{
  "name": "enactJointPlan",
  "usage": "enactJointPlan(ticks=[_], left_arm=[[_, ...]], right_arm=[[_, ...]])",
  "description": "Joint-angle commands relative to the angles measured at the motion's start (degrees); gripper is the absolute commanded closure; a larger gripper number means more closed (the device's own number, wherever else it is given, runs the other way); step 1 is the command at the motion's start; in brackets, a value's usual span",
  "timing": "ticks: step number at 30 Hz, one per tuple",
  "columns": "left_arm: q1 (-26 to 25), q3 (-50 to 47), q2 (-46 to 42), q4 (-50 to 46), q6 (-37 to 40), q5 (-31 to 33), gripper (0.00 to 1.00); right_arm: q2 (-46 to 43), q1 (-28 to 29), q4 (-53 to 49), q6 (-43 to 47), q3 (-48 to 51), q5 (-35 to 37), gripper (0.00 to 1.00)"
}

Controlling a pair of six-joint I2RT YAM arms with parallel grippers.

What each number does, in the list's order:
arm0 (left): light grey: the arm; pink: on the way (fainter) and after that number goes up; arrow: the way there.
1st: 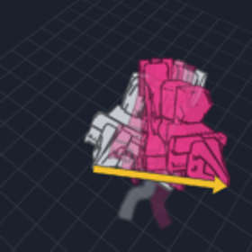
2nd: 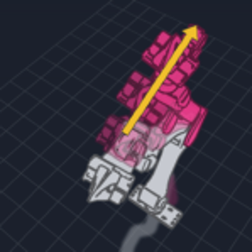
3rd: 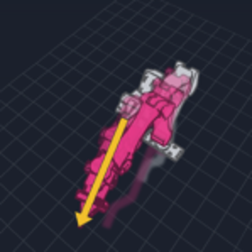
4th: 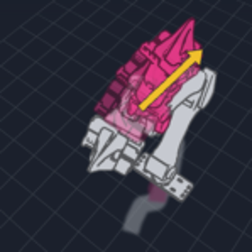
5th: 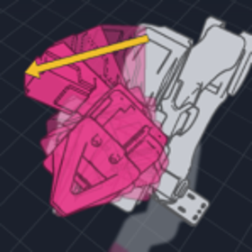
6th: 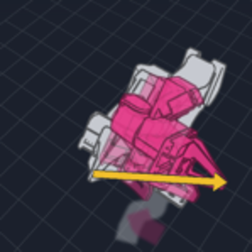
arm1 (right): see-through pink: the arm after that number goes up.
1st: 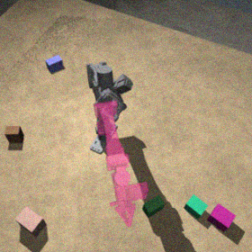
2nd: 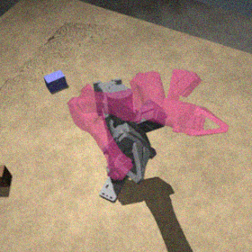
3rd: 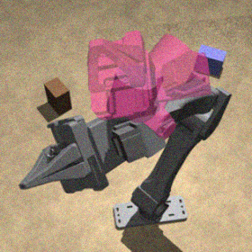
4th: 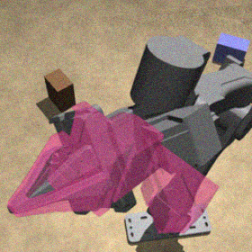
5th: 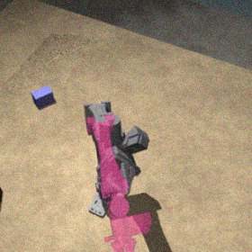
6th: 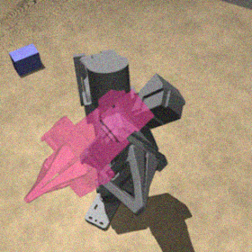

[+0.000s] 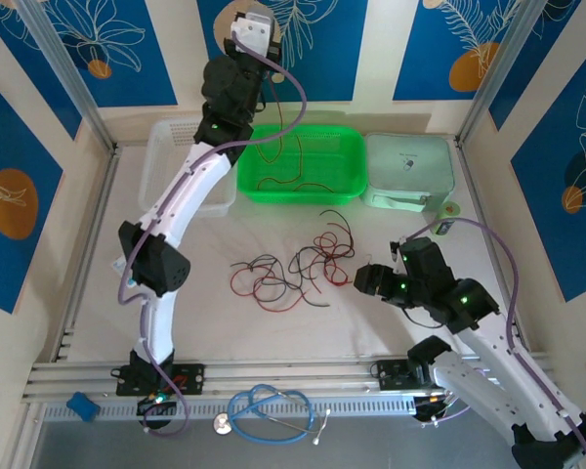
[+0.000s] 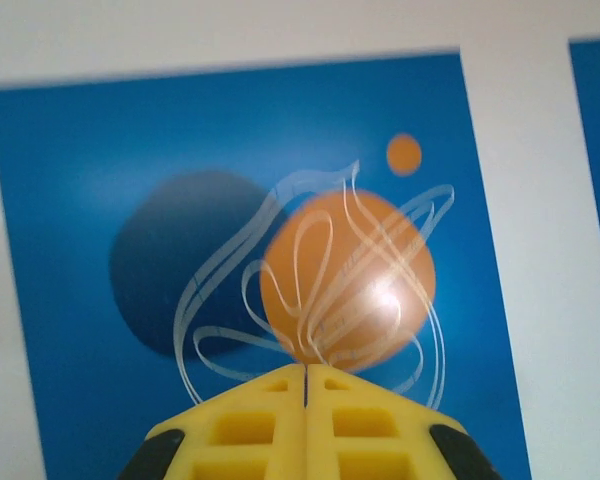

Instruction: Untangle the cables

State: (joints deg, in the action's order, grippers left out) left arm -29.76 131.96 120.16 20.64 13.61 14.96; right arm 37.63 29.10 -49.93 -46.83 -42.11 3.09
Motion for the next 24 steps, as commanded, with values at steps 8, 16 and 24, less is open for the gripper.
enactJointPlan(ticks=[8,16,24], left_arm=[[1.2,-13.3,3.8,1.7,-13.8,-1.5,1.0],[0.7,-25.7,3.5,-6.6,-18.6,-5.2,1.0],[-0.3,-15.1,10.3,-33.0,-18.3,-9.4,0.82]], right_arm=[[1.3,-0.4,-1.4,-3.1,1.3,3.1,0.33],[6.7,-0.5,-0.6,-5.3,1.1,5.1,0.36],[9.9,-0.4,0.3,-5.9,0.0,5.1,0.38]])
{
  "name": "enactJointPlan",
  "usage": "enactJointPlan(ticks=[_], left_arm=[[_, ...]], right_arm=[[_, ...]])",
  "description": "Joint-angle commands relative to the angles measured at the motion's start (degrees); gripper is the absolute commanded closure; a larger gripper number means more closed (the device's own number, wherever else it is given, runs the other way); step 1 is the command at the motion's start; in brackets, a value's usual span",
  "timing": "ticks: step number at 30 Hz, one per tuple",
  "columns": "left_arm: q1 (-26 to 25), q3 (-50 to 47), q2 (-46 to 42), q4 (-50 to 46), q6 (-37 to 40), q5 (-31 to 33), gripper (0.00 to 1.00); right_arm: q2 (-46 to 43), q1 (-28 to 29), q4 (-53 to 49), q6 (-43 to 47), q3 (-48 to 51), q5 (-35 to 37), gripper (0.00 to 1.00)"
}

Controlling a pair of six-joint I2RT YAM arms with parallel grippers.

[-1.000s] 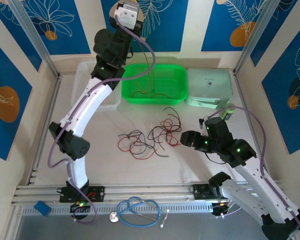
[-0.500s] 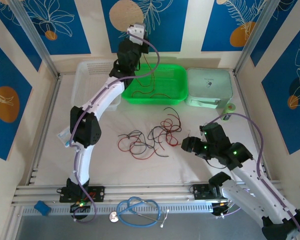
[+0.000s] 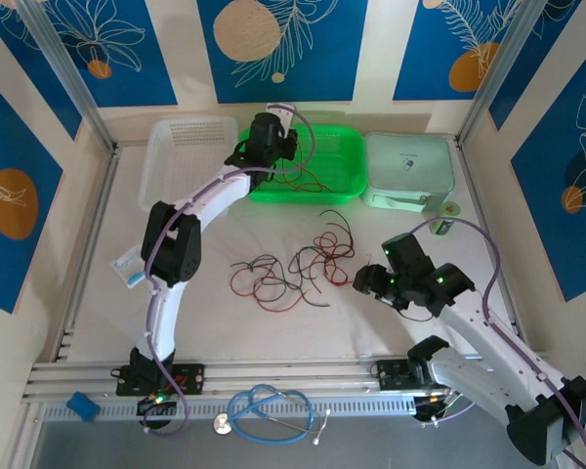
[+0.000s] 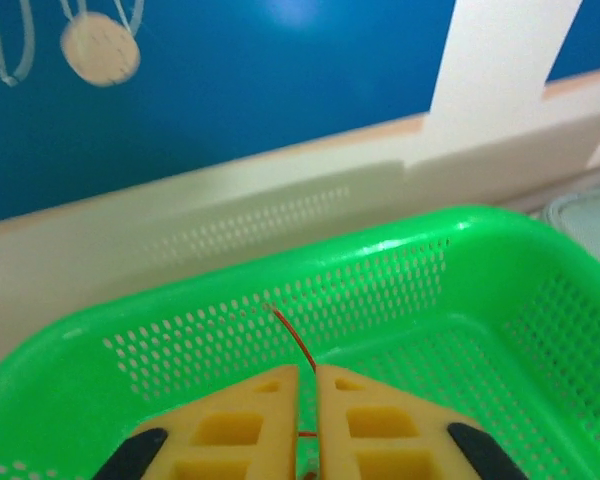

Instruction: Untangle the cables

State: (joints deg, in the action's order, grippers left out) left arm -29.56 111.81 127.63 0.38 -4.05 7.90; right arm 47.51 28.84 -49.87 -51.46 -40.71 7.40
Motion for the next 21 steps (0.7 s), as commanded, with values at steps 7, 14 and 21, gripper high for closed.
enactJointPlan(ticks=[7,14,21], left_arm=[[-0.6,13.6,8.2,-30.7,-0.3,0.0,0.56],[-0.8,14.6,2.9,-33.1,1.0,-0.4,0.29],[-3.5,11.4,-10.5,-34.5,3.0,-1.3,0.22]], right_arm=[[2.0,-0.7,-5.0,-5.3,-3.2,6.4,0.39],[9.4,-3.4,-2.6,-5.5,-4.3,5.3,0.39],[22.1,-5.4,4.2,-3.9,-6.4,7.3,0.42]])
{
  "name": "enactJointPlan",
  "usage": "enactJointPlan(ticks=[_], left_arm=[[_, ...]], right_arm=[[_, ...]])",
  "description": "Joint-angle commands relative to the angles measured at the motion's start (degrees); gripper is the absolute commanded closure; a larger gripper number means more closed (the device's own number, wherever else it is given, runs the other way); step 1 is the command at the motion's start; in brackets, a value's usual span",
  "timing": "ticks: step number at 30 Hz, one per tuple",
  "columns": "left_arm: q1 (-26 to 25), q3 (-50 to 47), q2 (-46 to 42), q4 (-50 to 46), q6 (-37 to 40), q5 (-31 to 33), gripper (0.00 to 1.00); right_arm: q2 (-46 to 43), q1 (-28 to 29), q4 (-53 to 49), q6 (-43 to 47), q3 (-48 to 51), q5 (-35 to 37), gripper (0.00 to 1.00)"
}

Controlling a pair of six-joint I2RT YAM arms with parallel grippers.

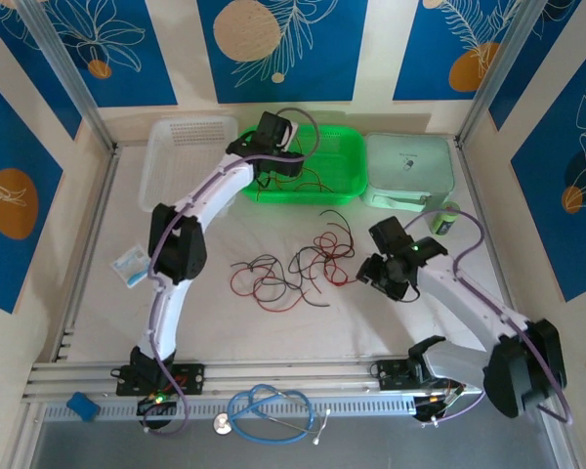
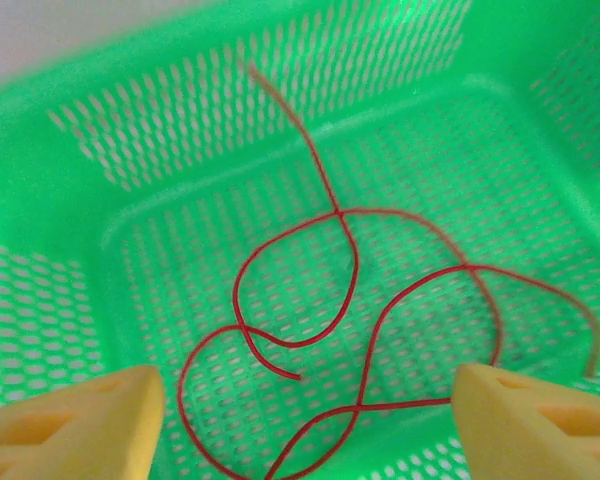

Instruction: Untangle the cables

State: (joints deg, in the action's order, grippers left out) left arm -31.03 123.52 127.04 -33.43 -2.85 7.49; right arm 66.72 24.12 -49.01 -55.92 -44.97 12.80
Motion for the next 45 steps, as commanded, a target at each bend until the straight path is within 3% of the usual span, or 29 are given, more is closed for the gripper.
enactJointPlan(ticks=[1,15,20,25,27,36,45], left_arm=[[-2.9,-1.6,-12.1,-0.9,2.3,-0.7,0.21],[-9.0,-30.1,-41.5,0.9,-0.9,-0.5,0.13],[-10.2,-36.0,-48.3,0.8,-2.3,-0.4,0.13],[-11.1,-41.0,-53.1,0.9,-3.9,-0.9,0.13],[-11.5,-42.8,-54.6,1.0,-4.5,-1.2,0.13],[-11.9,-51.1,-59.4,3.7,-6.3,-2.6,0.13],[-12.6,-58.6,-59.5,12.2,-8.0,-8.7,0.13]], right_arm=[[4.7,-0.9,4.3,0.9,-2.9,2.4,0.42],[24.1,-1.2,8.9,1.3,-8.7,9.0,0.51],[28.7,-1.0,9.4,1.9,-11.1,10.1,0.65],[30.0,-0.4,9.8,2.0,-11.6,11.4,0.87],[28.9,0.3,9.8,2.2,-11.5,12.3,1.0],[9.6,5.1,1.1,4.1,-15.2,19.0,1.0],[-10.4,5.8,-5.2,7.9,-23.1,17.1,1.0]])
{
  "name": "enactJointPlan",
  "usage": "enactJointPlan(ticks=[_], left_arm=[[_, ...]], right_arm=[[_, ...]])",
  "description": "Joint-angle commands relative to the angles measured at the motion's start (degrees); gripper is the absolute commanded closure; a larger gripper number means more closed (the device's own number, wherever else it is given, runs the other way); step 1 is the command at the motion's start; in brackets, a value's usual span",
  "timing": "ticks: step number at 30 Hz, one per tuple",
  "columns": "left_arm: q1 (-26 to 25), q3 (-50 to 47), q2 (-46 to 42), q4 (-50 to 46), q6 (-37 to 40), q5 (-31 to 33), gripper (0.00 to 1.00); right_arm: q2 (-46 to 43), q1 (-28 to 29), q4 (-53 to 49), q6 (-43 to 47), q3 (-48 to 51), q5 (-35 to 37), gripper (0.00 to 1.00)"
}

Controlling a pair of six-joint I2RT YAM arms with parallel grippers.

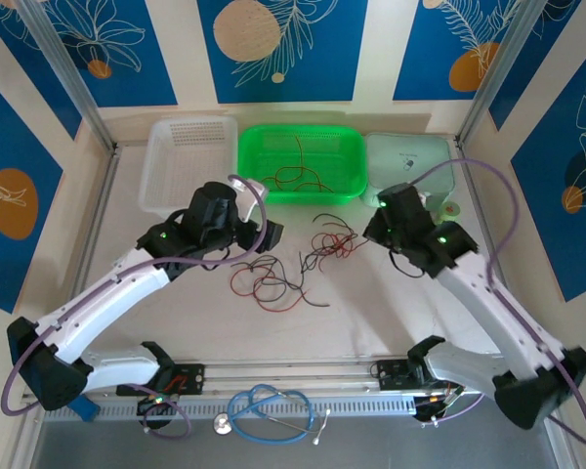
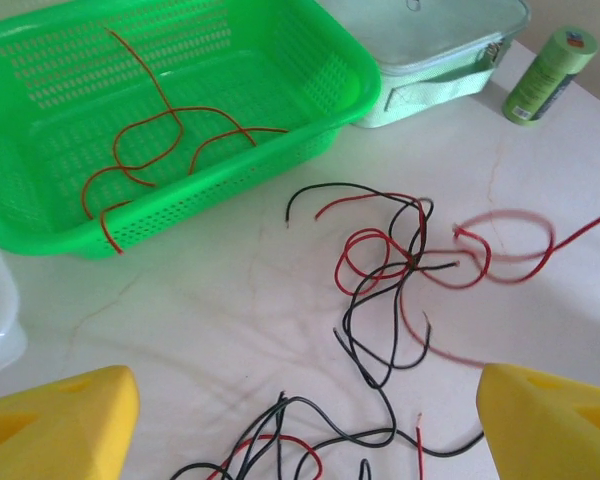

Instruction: Untangle the cables

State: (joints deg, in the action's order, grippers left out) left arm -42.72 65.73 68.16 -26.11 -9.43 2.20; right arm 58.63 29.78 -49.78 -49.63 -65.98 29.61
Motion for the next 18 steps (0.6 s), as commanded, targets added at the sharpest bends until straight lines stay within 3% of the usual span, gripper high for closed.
enactJointPlan(ticks=[1,9,18], left_arm=[[-1.1,-1.0,-0.3,5.5,-1.7,-3.8,0.13],[-5.2,-1.9,3.1,10.9,-2.4,-8.0,0.2],[-16.3,-2.2,6.0,18.0,1.5,-12.9,0.27]], right_arm=[[-3.4,0.1,-4.5,1.9,-3.2,-0.4,1.0],[-4.5,0.2,-5.3,4.3,-11.3,-6.0,1.0],[-1.8,0.6,-5.3,5.4,-15.7,-7.6,1.0]])
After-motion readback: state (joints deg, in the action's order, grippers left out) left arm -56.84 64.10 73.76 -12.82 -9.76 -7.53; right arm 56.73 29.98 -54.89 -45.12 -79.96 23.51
